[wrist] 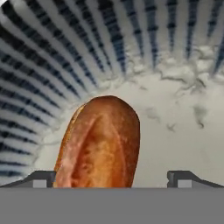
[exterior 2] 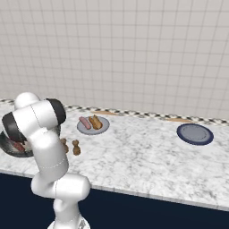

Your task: Place one bun and one sausage from the bowl on each plate.

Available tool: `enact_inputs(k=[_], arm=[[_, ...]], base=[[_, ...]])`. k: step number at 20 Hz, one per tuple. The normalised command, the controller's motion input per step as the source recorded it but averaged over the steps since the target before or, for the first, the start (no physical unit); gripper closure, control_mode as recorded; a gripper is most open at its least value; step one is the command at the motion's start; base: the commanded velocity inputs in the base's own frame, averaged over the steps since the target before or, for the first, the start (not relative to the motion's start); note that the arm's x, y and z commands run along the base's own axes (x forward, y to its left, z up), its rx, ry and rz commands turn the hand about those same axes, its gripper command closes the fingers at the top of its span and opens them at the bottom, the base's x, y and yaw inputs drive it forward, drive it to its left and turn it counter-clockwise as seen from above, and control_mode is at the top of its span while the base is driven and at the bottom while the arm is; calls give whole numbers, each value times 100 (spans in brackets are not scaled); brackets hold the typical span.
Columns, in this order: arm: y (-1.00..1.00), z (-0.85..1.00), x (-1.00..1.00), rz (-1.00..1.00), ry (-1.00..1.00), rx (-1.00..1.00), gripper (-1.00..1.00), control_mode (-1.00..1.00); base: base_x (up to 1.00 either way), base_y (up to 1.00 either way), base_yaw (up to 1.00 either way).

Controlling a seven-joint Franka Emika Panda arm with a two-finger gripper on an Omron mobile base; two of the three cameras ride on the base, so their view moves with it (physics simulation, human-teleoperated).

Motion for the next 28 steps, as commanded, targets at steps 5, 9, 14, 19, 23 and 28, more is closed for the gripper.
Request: enact_inputs(k=[5, 9, 14, 19, 23, 28], arm=[[39, -7, 1, -3, 0, 0, -100, -100], [24, -16, 0, -4, 1, 0, 100, -100], [12, -16, 0, -2, 3, 0, 100, -100], [-4, 4, -17, -1, -1, 1, 100, -100], [-61, 84, -51, 3, -1, 2, 100, -100], [-91, 100, -42, 16, 0, -1, 100, -100]], base=[[0, 0, 0], [0, 0, 0], [0, 0, 0], [0, 0, 0], [0, 0, 0], [0, 0, 0]])
